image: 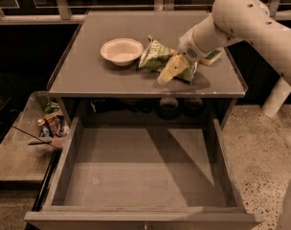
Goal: Pick green jalapeno chip bag from top drawer and place on counter
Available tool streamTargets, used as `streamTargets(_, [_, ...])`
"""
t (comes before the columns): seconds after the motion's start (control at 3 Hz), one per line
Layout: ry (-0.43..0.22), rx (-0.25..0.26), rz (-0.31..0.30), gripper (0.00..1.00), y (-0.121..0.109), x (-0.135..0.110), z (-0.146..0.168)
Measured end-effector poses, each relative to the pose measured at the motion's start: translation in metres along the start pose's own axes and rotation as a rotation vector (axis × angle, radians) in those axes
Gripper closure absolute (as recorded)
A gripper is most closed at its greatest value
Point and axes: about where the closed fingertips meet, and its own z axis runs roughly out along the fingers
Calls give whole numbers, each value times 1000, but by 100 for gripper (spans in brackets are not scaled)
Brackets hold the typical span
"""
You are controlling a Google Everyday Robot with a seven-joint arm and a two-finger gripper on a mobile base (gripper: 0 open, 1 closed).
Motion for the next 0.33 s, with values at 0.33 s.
streamTargets(0.33, [0, 0, 0, 0, 0, 0, 0])
